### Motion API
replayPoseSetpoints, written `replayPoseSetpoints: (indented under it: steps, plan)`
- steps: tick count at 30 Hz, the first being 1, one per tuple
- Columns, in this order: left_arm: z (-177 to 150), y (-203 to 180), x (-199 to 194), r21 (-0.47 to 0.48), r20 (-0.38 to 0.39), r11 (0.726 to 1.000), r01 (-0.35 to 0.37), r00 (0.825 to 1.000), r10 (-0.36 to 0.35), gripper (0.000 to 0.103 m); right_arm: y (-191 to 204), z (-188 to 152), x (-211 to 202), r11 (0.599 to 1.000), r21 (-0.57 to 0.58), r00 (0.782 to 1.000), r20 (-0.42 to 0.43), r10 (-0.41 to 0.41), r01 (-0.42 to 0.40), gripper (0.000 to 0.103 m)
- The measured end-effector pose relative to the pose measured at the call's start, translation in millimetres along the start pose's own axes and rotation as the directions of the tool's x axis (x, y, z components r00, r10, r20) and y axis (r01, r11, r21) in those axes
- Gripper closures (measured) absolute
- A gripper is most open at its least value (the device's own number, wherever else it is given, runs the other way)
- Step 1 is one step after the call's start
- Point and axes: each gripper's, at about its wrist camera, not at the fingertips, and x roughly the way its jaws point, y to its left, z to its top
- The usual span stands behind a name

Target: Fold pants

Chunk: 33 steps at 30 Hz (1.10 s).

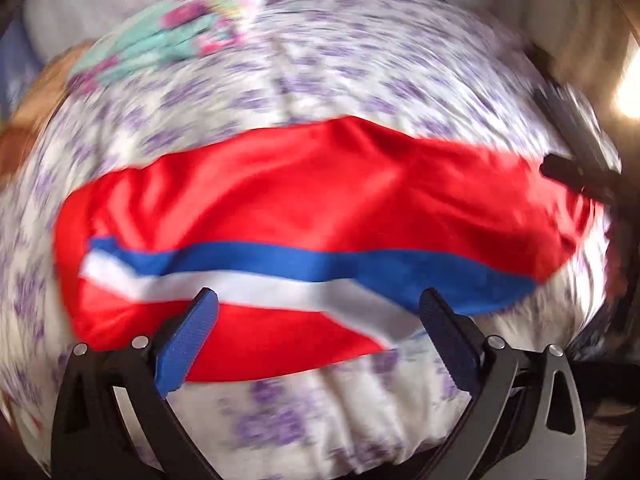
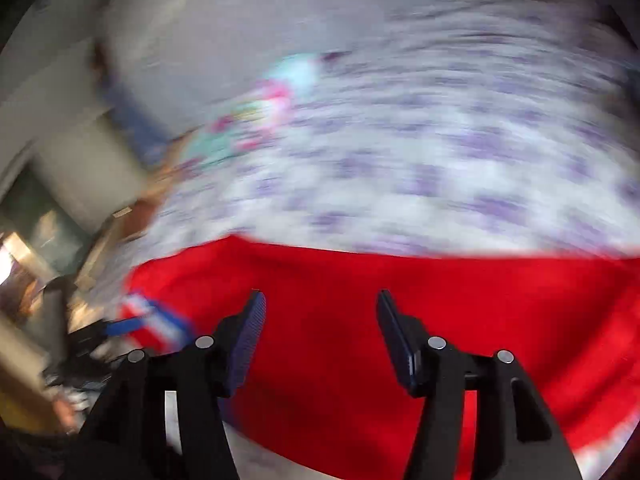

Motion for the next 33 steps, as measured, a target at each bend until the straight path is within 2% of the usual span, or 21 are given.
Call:
replayPoseSetpoints:
  steps: [1,2,3,4,5,6,7,8,10,11,12,14,16,18,19,20,23,28,29,31,33]
  plan:
    - [-0.3,-5.4,12.6,0.011,-0.027,1.000,-0.021,0.999,0.021,0.005,-27.9,1.3,3.9,0.997,0.037,0.998,-0.019,-0.061,0.062,0.057]
    - [-1.8,-7.2,31.1,0.014,-0.058,0.999,-0.047,0.997,0.048,0.004,-50.0,-0.1,8.5,0.996,0.062,0.998,-0.026,-0.062,0.063,0.099]
    - [-2.9,-9.3,36.3,0.031,-0.039,0.997,-0.077,0.996,0.078,0.004,-67.2,-0.2,10.7,0.996,0.077,0.999,-0.021,-0.048,0.049,0.103]
    - [-3.7,-13.8,37.5,0.054,-0.015,0.993,-0.106,0.994,0.107,0.004,-92.7,2.6,5.5,0.990,0.134,0.999,0.008,0.044,-0.045,0.103]
    - [-3.1,-15.9,38.0,0.055,-0.021,0.991,-0.119,0.992,0.120,0.004,-103.9,1.2,-1.6,0.980,0.185,0.996,0.048,0.070,-0.077,0.103]
    - [-2.1,-14.1,37.2,0.047,-0.031,0.992,-0.115,0.993,0.117,0.004,-111.3,2.3,-14.6,0.974,0.218,0.994,0.094,0.048,-0.067,0.102]
    - [-1.2,-12.3,35.9,0.039,-0.044,0.994,-0.107,0.993,0.108,0.004,-114.1,3.4,-35.3,0.973,0.223,0.989,0.150,0.019,-0.053,0.087]
    - [-0.7,-11.1,33.1,0.032,-0.058,0.995,-0.095,0.994,0.097,0.005,-117.4,2.1,-55.3,0.975,0.217,0.982,0.187,-0.001,-0.040,0.056]
    - [-1.3,-13.8,18.3,0.024,-0.067,0.999,-0.035,0.997,0.036,0.005,-115.7,-6.6,-92.7,0.976,0.217,0.966,0.249,-0.073,0.017,0.028]
    - [-0.9,-18.3,6.8,0.027,-0.052,0.999,0.028,0.998,-0.027,0.005,-116.2,-11.8,-106.9,0.972,0.228,0.956,0.265,-0.123,0.062,0.027]
    - [-1.9,-24.6,-1.6,0.039,-0.034,0.998,0.050,0.998,-0.049,0.005,-117.0,-22.0,-120.1,0.964,0.246,0.951,0.258,-0.169,0.104,0.027]
    - [1.3,-39.4,-14.0,0.072,0.015,0.995,0.065,0.998,-0.066,0.005,-131.8,-36.5,-131.8,0.950,0.298,0.956,0.238,-0.173,0.097,0.027]
    - [7.9,-55.0,-16.1,0.090,0.045,0.991,0.095,0.994,-0.099,0.005,-139.1,-53.8,-121.6,0.933,0.360,0.972,0.209,-0.105,0.023,0.027]
    - [14.6,-65.3,-4.6,0.074,0.023,0.992,0.106,0.994,-0.108,0.005,-144.4,-59.8,-106.4,0.918,0.394,0.982,0.186,-0.043,-0.035,0.028]
    - [18.5,-68.3,5.3,0.055,-0.007,0.991,0.118,0.993,-0.118,0.005,-147.2,-60.9,-94.7,0.906,0.417,0.983,0.183,-0.012,-0.067,0.033]
    - [21.1,-68.8,13.0,0.037,-0.032,0.990,0.133,0.991,-0.132,0.005,-148.6,-58.7,-88.5,0.905,0.418,0.982,0.191,0.001,-0.082,0.044]
    - [22.1,-67.7,20.1,0.006,-0.046,0.989,0.147,0.988,-0.147,0.005,-154.1,-53.9,-76.5,0.899,0.433,0.975,0.218,-0.031,-0.068,0.066]
    - [10.0,-44.9,19.2,-0.074,-0.050,0.984,0.165,0.984,-0.169,0.005,-169.0,-49.7,-68.4,0.871,0.461,0.959,0.280,0.035,-0.167,0.082]
    - [7.7,-39.1,18.9,-0.092,-0.050,0.982,0.166,0.984,-0.171,0.005,-156.6,-46.8,-74.8,0.896,0.422,0.955,0.296,0.010,-0.140,0.083]
    - [3.2,-25.4,15.9,-0.128,-0.039,0.978,0.165,0.984,-0.172,0.005,-110.7,-32.7,-87.4,0.964,0.266,0.947,0.315,-0.066,-0.021,0.083]
    - [0.2,-14.1,11.4,-0.155,-0.024,0.975,0.159,0.986,-0.165,0.005,-38.7,-15.0,-88.5,0.992,0.036,0.937,0.327,-0.125,0.120,0.083]
